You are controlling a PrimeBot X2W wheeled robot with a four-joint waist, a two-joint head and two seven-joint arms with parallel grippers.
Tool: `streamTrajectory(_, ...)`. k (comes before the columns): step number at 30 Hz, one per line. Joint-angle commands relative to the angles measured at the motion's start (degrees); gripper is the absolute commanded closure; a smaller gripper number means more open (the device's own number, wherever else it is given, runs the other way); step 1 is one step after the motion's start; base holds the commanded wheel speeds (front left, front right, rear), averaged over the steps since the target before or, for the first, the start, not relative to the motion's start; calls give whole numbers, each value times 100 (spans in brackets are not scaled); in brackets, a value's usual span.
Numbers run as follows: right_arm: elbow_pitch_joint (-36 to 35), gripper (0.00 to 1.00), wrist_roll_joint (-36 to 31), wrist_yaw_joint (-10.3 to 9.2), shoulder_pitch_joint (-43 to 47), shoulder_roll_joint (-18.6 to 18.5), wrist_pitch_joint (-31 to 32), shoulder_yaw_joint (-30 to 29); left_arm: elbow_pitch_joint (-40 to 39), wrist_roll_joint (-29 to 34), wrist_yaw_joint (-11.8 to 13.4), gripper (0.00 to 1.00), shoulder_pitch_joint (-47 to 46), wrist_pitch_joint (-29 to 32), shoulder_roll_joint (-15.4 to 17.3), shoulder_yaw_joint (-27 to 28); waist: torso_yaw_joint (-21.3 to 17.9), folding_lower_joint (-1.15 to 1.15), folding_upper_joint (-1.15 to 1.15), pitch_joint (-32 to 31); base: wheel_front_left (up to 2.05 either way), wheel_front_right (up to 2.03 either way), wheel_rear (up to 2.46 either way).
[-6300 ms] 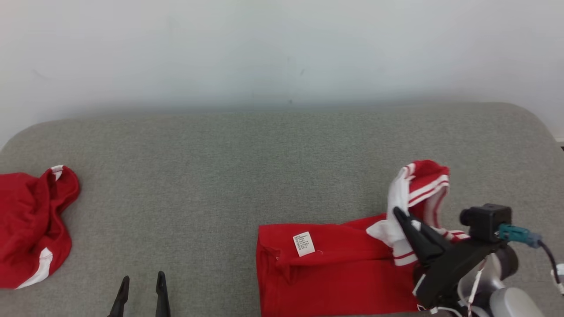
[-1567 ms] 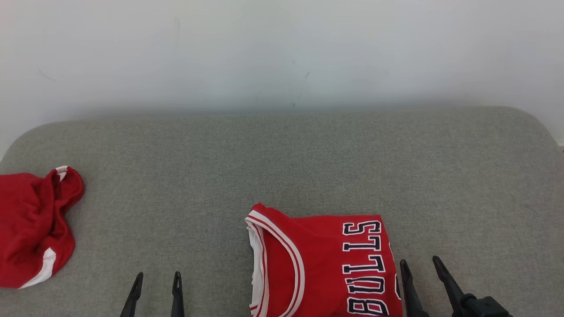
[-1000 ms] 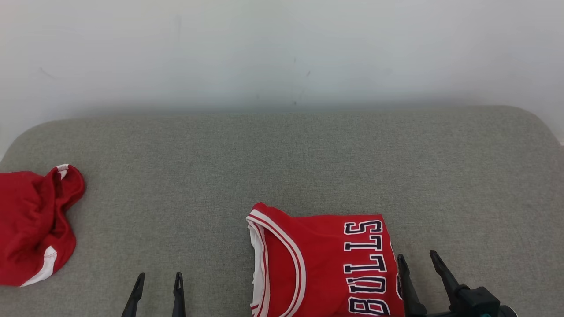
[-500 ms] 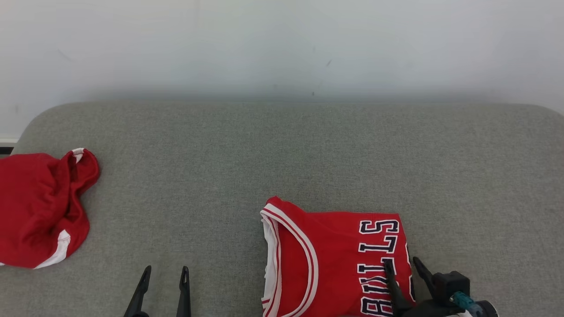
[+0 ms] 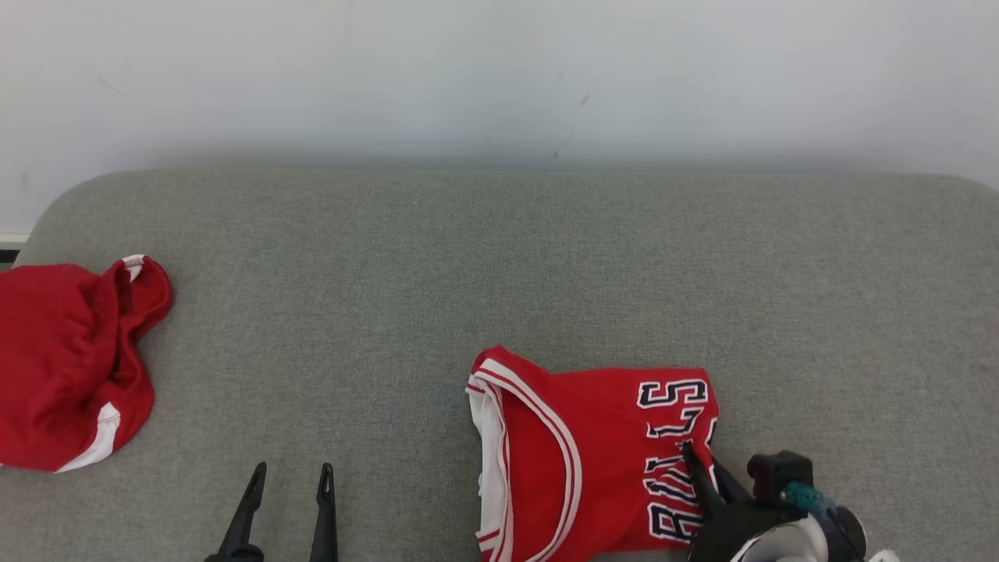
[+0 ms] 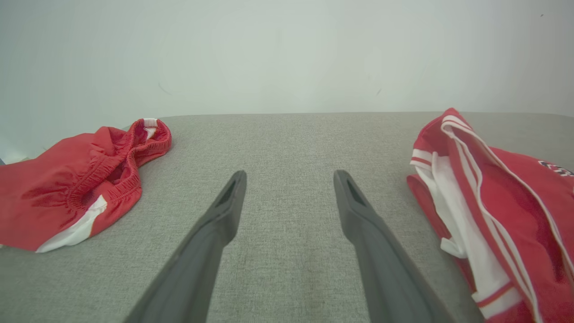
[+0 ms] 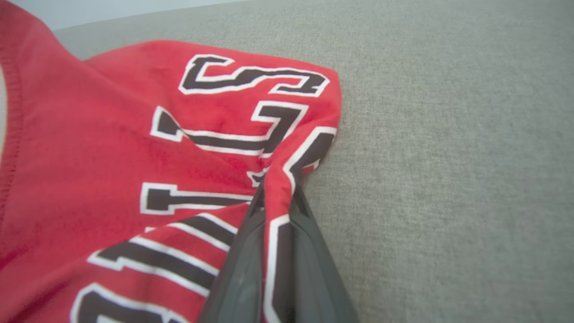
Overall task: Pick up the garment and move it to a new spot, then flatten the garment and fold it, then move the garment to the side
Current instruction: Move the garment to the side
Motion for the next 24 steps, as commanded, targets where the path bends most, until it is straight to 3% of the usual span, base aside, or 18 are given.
streamTrajectory(1, 26, 100, 96, -28, -264, -201, 36, 27, -21, -66, 22, 0, -94, -16, -5, -14, -27, 0, 0, 85, 0, 0, 0)
streamTrajectory(12, -13, 100, 403, -23, -1740, -1012, 35, 97, -195, -103, -15, 0, -542, -16, -4, -98, 13, 0, 0, 872, 0, 0, 0)
streamTrajectory(24, 231, 100, 450, -24, -3249, -2474, 274, 228, -750, 67, -202, 0, -1302, -15, 1, -186, -102, 0, 0, 2027, 0, 0, 0)
